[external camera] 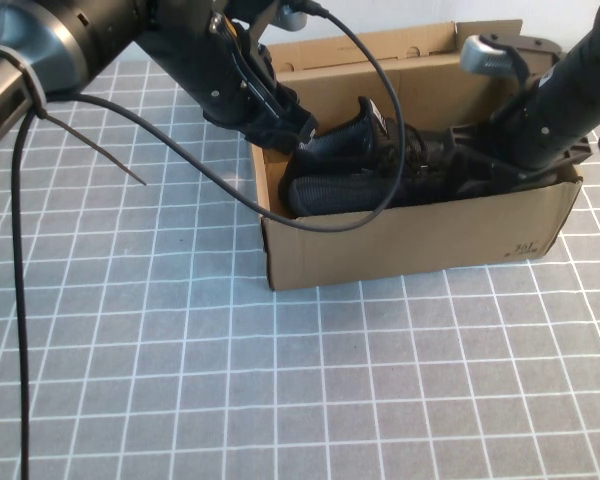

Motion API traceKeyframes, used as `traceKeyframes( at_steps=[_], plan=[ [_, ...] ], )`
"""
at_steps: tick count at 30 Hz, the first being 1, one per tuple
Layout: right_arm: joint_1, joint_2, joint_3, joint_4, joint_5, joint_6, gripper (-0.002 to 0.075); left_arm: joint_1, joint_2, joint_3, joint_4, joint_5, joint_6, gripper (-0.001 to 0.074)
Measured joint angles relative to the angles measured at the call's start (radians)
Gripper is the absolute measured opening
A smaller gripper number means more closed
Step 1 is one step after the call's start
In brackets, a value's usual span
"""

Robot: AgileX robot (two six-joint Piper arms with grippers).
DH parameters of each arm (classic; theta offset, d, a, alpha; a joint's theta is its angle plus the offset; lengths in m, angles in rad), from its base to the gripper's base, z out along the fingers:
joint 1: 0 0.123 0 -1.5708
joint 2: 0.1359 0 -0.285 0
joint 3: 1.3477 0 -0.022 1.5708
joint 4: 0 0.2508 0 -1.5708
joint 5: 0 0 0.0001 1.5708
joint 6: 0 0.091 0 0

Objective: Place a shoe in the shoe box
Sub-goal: Adjust the shoe

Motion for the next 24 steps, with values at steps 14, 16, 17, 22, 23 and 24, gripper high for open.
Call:
traceKeyframes(
  at_steps=[14,16,17,22,23,24],
  plan=[
    [-0.001,0.015,-0.002,0.075,-0.063,0.002,0.0251,0.000,0.000,0.000,0.000,0.000,0.000,0.0234],
    [-0.001,0.015,-0.002,0.079,-0.073,0.002,0.0222,0.000,0.000,0.000,0.000,0.000,0.000,0.0234],
    [-0.001,0.015,-0.002,0.082,-0.079,0.002,0.0209,0.000,0.000,0.000,0.000,0.000,0.000,0.0234],
    [-0.001,0.019,-0.002,0.086,-0.098,-0.012,0.0170,0.000,0.000,0.000,0.000,0.000,0.000,0.0234],
    [-0.001,0.023,-0.002,0.092,-0.103,-0.028,0.0162,0.000,0.000,0.000,0.000,0.000,0.000,0.0234],
    [-0.001,0.027,-0.002,0.100,-0.105,-0.047,0.0153,0.000,0.000,0.000,0.000,0.000,0.000,0.0234]
  ],
)
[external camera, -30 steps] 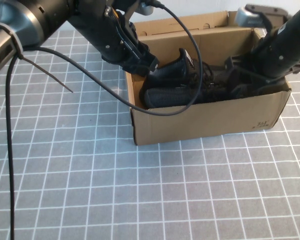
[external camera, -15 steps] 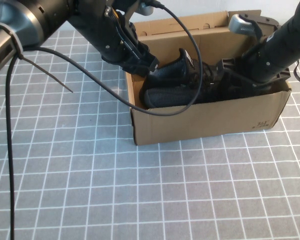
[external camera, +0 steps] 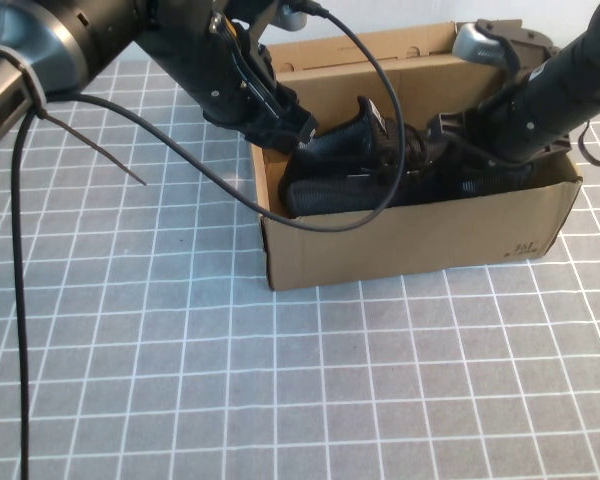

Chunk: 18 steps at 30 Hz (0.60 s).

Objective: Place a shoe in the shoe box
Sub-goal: Adjust the shoe

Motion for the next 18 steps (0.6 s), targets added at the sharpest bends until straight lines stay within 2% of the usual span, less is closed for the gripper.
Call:
traceKeyframes(
  at_steps=[5,7,18],
  plan=[
    [0.000,0.023,0.000,0.049,-0.006,-0.105,0.0031,0.000,0.000,0.000,0.000,0.000,0.000,0.0234],
    [0.000,0.023,0.000,0.051,-0.012,-0.122,0.0011,0.000,0.000,0.000,0.000,0.000,0.000,0.0234],
    [0.000,-0.016,0.000,0.020,-0.018,-0.134,0.0001,0.000,0.000,0.000,0.000,0.000,0.000,0.0234]
  ],
)
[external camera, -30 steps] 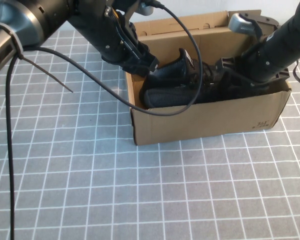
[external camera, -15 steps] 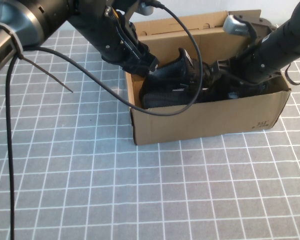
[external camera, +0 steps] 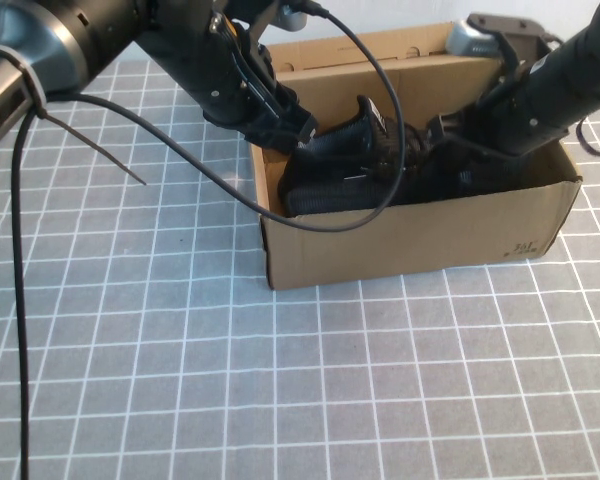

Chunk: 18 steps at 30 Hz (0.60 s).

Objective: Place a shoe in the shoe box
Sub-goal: Adjust the shoe

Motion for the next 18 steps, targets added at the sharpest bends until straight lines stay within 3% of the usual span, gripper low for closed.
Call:
traceKeyframes(
  at_steps=[15,18],
  plan=[
    [0.000,-0.002,-0.065,-0.034,0.058,0.000,0.0001,0.000,0.000,0.000,0.000,0.000,0.000,0.0234],
    [0.000,0.001,-0.067,-0.034,0.071,0.000,0.0062,0.000,0.000,0.000,0.000,0.000,0.000,0.0234]
  ],
)
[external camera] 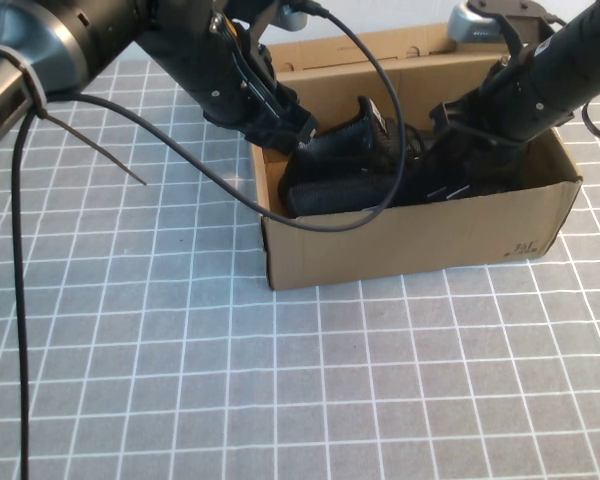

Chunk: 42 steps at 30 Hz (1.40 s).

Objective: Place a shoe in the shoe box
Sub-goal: Adjust the shoe

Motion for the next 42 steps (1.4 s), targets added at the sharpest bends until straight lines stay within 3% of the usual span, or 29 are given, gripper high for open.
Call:
traceKeyframes(
  at_steps=[6,9,13,19,21,33,42],
  plan=[
    [0.000,0.002,-0.016,-0.002,0.049,0.000,0.0360,0.000,0.014,0.000,0.000,-0.002,0.000,0.0235],
    [0.000,0.002,-0.055,-0.005,0.080,0.000,0.0394,0.000,0.042,0.000,-0.017,-0.002,0.000,0.0234],
    [0.000,0.002,-0.125,-0.008,0.122,0.000,0.0312,-0.002,0.074,0.000,-0.061,-0.002,0.000,0.0211],
    [0.000,0.000,-0.212,-0.011,0.183,-0.018,0.0057,-0.037,0.090,0.000,-0.045,0.013,0.000,0.0065],
    [0.000,-0.002,-0.223,-0.016,0.187,-0.020,0.0015,-0.050,0.099,0.000,-0.045,0.021,0.000,0.0027],
    [0.000,-0.009,-0.223,-0.046,0.229,-0.020,-0.0014,-0.062,0.147,0.000,-0.027,0.023,0.000,-0.0001],
    [0.000,-0.021,-0.226,-0.046,0.219,-0.022,-0.0015,-0.062,0.094,0.000,-0.021,-0.067,0.002,-0.0001]
  ],
)
